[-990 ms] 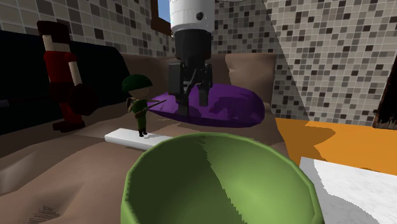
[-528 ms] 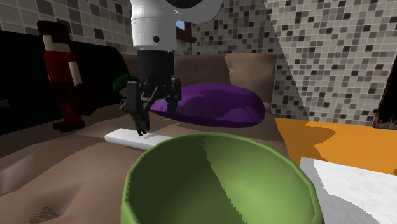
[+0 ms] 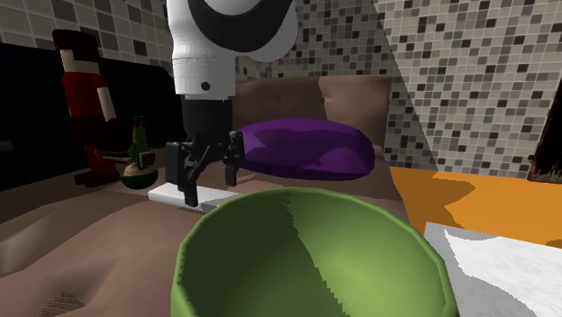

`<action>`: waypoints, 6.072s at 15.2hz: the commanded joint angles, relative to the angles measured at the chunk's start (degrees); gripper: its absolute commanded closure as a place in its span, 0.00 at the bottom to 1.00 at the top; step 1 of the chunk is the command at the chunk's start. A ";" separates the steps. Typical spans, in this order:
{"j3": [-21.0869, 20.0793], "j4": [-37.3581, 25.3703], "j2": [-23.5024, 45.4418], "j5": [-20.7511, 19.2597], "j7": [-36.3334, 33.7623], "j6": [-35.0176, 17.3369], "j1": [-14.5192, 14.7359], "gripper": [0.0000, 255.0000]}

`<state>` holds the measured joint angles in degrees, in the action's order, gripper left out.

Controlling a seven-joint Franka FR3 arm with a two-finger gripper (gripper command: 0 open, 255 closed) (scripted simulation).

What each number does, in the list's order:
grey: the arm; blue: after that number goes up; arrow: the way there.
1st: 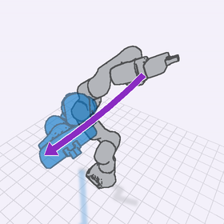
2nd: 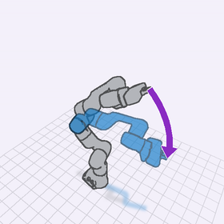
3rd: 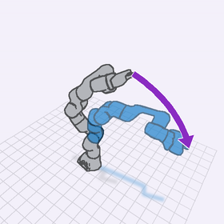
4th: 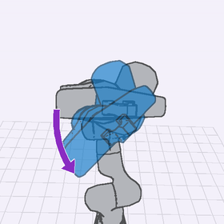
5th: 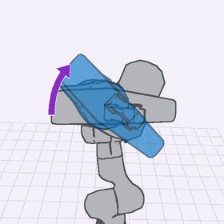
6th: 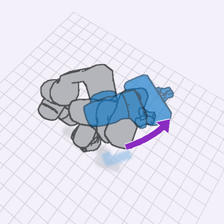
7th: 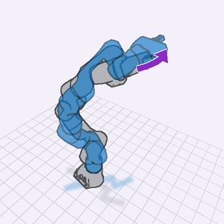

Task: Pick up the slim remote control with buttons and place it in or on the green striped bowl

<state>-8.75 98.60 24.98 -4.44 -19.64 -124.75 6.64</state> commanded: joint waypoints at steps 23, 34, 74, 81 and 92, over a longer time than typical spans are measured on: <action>-0.14 -0.78 -1.21 0.22 0.06 1.96 -0.02 1.00; -0.42 -5.12 -4.17 0.86 0.48 9.22 -0.13 1.00; -10.42 20.68 -35.77 7.66 -17.25 14.27 9.83 1.00; -10.74 24.98 -34.62 7.42 -17.52 8.87 9.90 1.00; -11.03 28.24 -33.08 7.00 -17.91 4.13 9.93 1.00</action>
<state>-19.78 126.80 -8.11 2.55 -37.54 -120.60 16.57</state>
